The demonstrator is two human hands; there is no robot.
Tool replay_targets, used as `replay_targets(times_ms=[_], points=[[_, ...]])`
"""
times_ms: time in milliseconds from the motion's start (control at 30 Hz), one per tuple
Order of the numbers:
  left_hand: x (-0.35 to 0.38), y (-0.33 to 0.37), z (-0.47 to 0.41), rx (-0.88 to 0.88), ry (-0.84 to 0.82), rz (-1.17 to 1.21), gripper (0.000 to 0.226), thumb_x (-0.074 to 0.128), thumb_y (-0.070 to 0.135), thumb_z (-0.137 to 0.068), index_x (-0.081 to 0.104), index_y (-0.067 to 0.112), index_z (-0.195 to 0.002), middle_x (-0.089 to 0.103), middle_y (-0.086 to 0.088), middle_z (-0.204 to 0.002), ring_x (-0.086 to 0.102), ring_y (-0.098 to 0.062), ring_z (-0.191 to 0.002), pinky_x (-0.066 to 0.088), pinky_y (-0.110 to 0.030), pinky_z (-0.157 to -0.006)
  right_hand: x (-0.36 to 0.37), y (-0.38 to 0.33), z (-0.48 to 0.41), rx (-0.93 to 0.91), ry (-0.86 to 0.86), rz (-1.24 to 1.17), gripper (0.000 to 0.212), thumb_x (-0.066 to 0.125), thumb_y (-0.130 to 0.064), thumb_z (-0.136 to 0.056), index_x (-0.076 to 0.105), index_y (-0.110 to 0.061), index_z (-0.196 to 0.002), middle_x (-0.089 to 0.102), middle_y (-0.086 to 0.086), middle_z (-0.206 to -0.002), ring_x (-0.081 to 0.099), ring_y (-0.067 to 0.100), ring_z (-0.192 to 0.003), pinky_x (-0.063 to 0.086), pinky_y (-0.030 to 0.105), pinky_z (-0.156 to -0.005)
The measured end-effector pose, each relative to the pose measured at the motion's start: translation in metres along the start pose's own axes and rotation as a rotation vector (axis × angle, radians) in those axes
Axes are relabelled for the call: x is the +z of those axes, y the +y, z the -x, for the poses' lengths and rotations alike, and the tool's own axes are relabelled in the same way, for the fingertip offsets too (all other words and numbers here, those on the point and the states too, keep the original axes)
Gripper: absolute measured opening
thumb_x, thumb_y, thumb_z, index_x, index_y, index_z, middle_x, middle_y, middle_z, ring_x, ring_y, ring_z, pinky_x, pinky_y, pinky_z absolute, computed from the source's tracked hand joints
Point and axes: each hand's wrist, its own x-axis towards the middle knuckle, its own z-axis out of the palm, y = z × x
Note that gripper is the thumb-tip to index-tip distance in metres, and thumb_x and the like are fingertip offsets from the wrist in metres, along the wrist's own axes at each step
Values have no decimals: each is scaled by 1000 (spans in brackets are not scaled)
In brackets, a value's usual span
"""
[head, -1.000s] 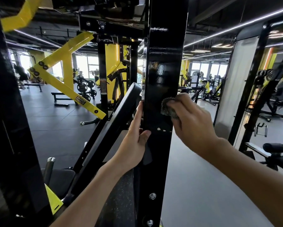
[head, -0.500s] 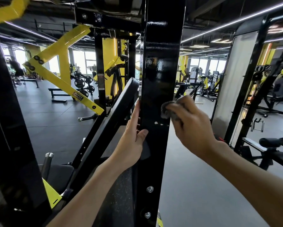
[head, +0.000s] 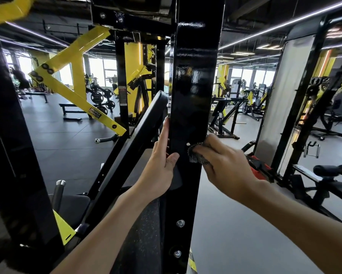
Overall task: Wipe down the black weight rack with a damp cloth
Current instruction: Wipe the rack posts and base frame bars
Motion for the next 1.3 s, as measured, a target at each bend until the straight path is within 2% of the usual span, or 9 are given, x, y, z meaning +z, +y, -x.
replay_targets(times_ms=[267,367,500,633,767,900,1033,1133,1300], points=[[2,0,2,-16,10,-7,88,44,5,-103,-6,61,-148,15,16,-164,17,-17,-152,30,-54,-118,1,-4,4,11,-62,34,24,58,-6,-84,69,-14,-104,60,4,-105,63,29,-69,50,38,-43],[4,0,2,-25,16,-13,89,45,4,-102,-7,60,-149,12,19,-164,15,-15,-153,29,-53,-119,-5,-1,-13,234,109,-17,23,58,-3,-84,70,-11,-103,56,5,-96,58,27,-65,49,35,-45],[3,1,4,-9,9,-24,91,46,4,-102,-8,60,-149,15,14,-164,15,-13,-152,30,-51,-119,2,-11,-8,20,-60,59,26,61,-3,-80,69,-13,-103,59,6,-104,63,30,-68,49,39,-43],[2,0,4,-14,5,-28,96,48,-1,-100,-8,59,-150,21,8,-163,20,-15,-151,33,-52,-117,-3,-14,-23,206,71,16,22,58,-5,-84,70,-10,-102,58,5,-102,61,28,-68,50,37,-44],[1,-1,6,-11,-16,-42,98,50,-4,-98,-9,53,-152,22,6,-163,23,-11,-149,34,-47,-118,0,-17,-18,4,-47,111,24,68,2,-78,70,-10,-99,58,7,-99,60,27,-63,47,36,-39],[1,0,8,-37,-22,-24,99,50,-6,-97,-8,53,-152,21,8,-163,21,-11,-150,33,-44,-119,-1,-18,-24,165,50,77,23,64,1,-80,69,-10,-100,59,7,-102,61,26,-67,49,37,-42],[1,1,10,-37,-31,-36,100,51,-7,-96,-9,48,-154,24,7,-160,26,-6,-147,37,-37,-117,3,-19,-18,-33,-57,134,23,69,0,-77,69,-10,-97,57,6,-98,62,27,-64,48,37,-39],[1,0,9,-59,-27,-46,101,51,-6,-97,-9,53,-152,28,8,-157,29,-6,-145,37,-39,-116,-1,-22,-26,176,52,79,21,62,-2,-79,70,-9,-98,59,7,-102,61,27,-64,49,35,-42],[2,-1,11,-55,-39,-58,102,52,-8,-95,-9,50,-153,27,21,-149,32,3,-141,35,-26,-113,5,-30,-18,11,-35,136,25,70,1,-73,70,-11,-95,57,6,-95,59,25,-59,43,33,-36]])
